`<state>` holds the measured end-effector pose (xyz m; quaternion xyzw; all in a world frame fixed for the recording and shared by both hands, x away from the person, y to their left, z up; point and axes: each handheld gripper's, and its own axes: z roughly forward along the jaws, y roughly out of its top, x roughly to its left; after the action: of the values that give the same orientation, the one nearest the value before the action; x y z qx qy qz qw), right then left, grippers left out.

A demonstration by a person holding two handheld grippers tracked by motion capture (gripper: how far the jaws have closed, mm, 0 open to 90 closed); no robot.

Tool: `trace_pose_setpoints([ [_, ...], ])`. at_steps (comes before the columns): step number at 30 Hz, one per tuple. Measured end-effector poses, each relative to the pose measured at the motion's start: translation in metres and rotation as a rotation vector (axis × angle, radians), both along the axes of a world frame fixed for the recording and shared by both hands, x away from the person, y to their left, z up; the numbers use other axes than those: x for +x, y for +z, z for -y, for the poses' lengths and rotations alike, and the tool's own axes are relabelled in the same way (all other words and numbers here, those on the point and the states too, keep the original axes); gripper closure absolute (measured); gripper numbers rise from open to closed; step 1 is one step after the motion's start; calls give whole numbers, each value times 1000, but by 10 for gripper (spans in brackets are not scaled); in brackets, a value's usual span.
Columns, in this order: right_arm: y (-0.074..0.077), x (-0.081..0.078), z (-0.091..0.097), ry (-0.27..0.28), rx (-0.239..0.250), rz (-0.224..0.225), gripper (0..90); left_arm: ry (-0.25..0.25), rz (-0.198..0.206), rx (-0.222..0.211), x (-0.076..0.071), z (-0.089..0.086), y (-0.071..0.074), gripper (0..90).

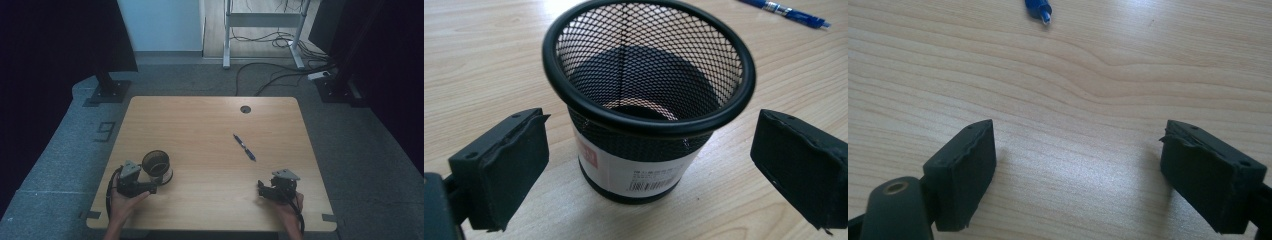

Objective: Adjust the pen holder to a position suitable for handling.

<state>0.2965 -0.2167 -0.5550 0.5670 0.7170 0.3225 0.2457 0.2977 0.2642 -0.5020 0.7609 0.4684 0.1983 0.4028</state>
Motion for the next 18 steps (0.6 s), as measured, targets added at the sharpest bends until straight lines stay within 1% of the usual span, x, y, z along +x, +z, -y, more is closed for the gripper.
trace_pose_setpoints([
  [3,0,0,0,-1,-1,-1,141,8,0,12,4,3,-4,25],
  [6,0,0,0,-1,0,0,142,12,0,13,6,3,-4,25],
  [9,0,0,0,-1,0,1,141,23,20,16,10,3,-6,29],
  [11,0,0,0,-3,-1,0,142,10,35,16,13,4,-7,22],
  [15,0,1,0,-4,-2,1,143,4,43,13,18,7,-10,20],
  [17,0,1,0,-4,-2,1,143,4,51,24,23,13,-11,30],
  [18,0,1,0,-4,-2,1,143,4,51,24,23,13,-11,34],
])
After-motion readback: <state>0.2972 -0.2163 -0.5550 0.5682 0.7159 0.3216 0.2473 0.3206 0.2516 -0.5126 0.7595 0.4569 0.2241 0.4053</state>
